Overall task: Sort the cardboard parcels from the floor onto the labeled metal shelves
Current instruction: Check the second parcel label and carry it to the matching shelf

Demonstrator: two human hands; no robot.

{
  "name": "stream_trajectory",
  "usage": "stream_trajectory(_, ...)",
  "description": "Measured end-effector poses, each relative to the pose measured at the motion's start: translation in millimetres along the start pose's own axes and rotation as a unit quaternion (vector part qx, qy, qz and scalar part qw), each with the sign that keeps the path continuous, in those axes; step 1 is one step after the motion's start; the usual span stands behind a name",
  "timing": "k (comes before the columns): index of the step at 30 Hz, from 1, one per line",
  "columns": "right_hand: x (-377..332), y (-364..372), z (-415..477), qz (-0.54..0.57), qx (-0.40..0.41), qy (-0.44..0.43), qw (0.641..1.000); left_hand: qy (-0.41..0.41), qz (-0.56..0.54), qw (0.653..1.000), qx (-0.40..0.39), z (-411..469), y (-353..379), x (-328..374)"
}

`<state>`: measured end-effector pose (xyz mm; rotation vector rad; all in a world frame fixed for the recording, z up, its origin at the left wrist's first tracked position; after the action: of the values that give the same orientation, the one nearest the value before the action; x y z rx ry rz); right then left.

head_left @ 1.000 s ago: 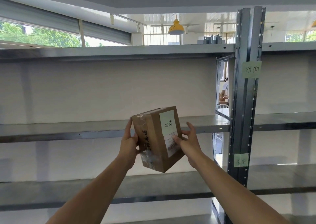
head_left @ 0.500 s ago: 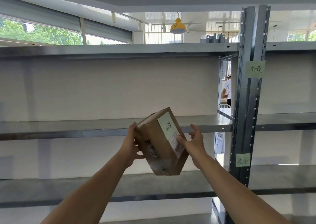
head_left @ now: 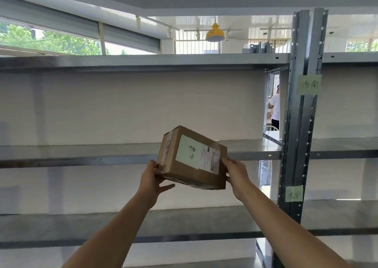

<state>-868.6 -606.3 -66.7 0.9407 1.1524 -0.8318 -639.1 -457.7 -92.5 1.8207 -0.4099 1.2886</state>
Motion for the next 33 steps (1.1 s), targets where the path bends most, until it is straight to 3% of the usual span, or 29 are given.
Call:
stream_trajectory(5,-20.0,-1.7,-0.5,-0.035,-0.004,-0.045,0.998,-0.065,0.078,0.991,-0.083,-10.3,13.9,-17.0)
stream_trajectory(8,-32.2,2.1,2.8,-0.04,-0.01,-0.08,0.996,-0.09,0.046,0.984,-0.147,-19.9,29.8,-20.5)
stream_trajectory(12,-29.6,-4.0,13.8,0.037,0.002,-0.073,0.997,-0.113,-0.004,0.978,-0.175,-26.8,40.9,-18.2)
stream_trajectory(16,-25.5,-12.6,20.3,0.077,0.073,-0.076,0.992,-0.096,-0.01,0.981,-0.166,-23.6,49.7,-18.5)
stream_trajectory(21,-6.2,-17.7,28.7,0.115,0.125,-0.01,0.985,-0.06,-0.001,0.988,-0.145,-10.7,48.4,-15.6)
stream_trajectory(26,8.4,-36.3,28.6,0.202,0.235,0.018,0.951,-0.001,0.0,0.987,-0.158,0.8,46.6,0.2)
stream_trajectory(33,-3.1,-18.5,22.0,0.236,0.171,-0.025,0.956,0.04,-0.053,0.996,-0.058,3.1,30.0,-4.2)
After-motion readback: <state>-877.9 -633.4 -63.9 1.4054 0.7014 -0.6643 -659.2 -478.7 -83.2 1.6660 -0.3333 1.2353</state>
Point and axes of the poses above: each hand's wrist, its own z-axis towards the middle knuckle, its own y-axis out of the palm, x = y × z, the point moved 10 cm from there along z, towards the middle knuckle, and after that the axes turned 6 degrees about -y, right-handed, at the moved point
